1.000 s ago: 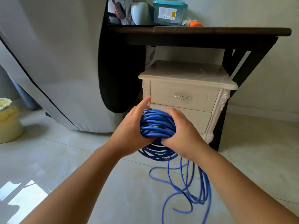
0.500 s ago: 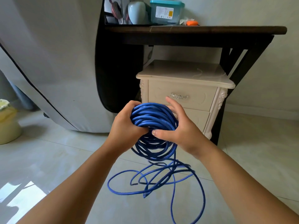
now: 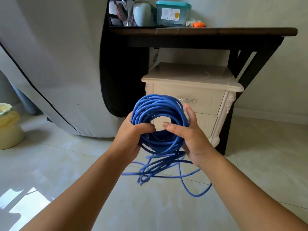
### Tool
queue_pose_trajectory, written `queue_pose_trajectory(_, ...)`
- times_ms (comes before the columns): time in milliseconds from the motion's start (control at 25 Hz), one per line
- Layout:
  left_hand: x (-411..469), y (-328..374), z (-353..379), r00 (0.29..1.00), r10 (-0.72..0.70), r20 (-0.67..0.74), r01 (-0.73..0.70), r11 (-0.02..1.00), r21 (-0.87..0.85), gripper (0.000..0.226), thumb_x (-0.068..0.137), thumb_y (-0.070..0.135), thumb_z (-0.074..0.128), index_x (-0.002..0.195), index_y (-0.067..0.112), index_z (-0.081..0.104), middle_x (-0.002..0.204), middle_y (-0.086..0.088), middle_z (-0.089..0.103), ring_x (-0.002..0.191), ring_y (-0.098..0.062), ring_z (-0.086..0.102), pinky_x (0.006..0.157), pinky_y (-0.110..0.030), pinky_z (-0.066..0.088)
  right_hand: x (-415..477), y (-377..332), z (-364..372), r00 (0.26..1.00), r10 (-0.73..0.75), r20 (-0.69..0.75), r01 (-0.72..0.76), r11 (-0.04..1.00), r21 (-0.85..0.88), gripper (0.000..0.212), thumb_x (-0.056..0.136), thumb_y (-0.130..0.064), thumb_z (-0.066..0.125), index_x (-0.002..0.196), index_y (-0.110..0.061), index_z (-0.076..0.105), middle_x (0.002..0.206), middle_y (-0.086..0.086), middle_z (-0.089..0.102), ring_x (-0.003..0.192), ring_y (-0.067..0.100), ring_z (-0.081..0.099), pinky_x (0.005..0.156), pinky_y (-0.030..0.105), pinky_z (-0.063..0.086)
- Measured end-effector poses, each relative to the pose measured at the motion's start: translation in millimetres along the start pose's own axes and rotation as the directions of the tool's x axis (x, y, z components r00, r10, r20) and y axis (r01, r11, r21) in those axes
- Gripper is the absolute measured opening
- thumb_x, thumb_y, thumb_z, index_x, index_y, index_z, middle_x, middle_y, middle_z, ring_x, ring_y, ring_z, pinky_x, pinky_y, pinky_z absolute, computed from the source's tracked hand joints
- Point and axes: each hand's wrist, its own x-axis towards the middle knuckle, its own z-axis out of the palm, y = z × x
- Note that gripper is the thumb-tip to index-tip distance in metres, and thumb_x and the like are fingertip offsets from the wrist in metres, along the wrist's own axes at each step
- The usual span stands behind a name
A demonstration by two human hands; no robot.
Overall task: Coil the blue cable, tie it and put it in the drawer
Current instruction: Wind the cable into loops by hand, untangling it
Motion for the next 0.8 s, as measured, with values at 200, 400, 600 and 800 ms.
queue_pose_trajectory(200,-7,2,5,0.995,-0.066,0.079,0.059,0.995,0.079,0.039,0.074,-0.001,0.067,0.111,0.006,0.058,0.092,-0.016,0.06,0.087,-0.031,0.059,0.082,-0.039,0.054,-3,1,-1,0.973,-0.167,-0.162,0.151,0.983,-0.107,0.051,0.066,-0.013,0.07,0.113,-0.032,0.063,0.098,0.006,0.072,0.095,0.028,0.069,0.094,0.051,0.053)
queue_pose_trajectory(400,-6,14,-2,0.993,-0.091,0.071,0.057,0.923,0.38,0.09,0.074,0.013,0.085,0.145,0.036,0.035,0.127,0.006,0.062,0.107,-0.009,0.067,0.083,-0.024,0.057,-3,-4,-7,0.949,-0.3,-0.093,0.242,0.888,-0.39,0.055,0.071,-0.006,0.071,0.115,-0.034,0.054,0.098,-0.013,0.064,0.084,-0.001,0.063,0.071,0.013,0.049)
queue_pose_trajectory(600,-8,4,0,0.963,0.041,0.265,-0.24,0.576,0.782,0.109,0.07,0.014,0.086,0.153,0.039,0.02,0.14,0.015,0.036,0.116,0.001,0.054,0.085,-0.014,0.053,-7,6,1,0.941,-0.331,0.075,0.29,0.672,-0.682,0.063,0.074,-0.002,0.066,0.123,-0.037,0.05,0.114,-0.015,0.055,0.101,0.007,0.057,0.084,0.029,0.052)
queue_pose_trajectory(800,-9,-6,-2,0.975,0.139,0.171,-0.22,0.562,0.798,0.065,0.067,0.011,0.084,0.122,0.027,0.053,0.102,0.013,0.066,0.086,-0.004,0.066,0.074,-0.027,0.059,-6,4,2,0.915,-0.371,0.16,0.361,0.569,-0.739,0.059,0.074,-0.006,0.067,0.125,-0.034,0.053,0.115,-0.013,0.053,0.102,0.007,0.053,0.084,0.031,0.051)
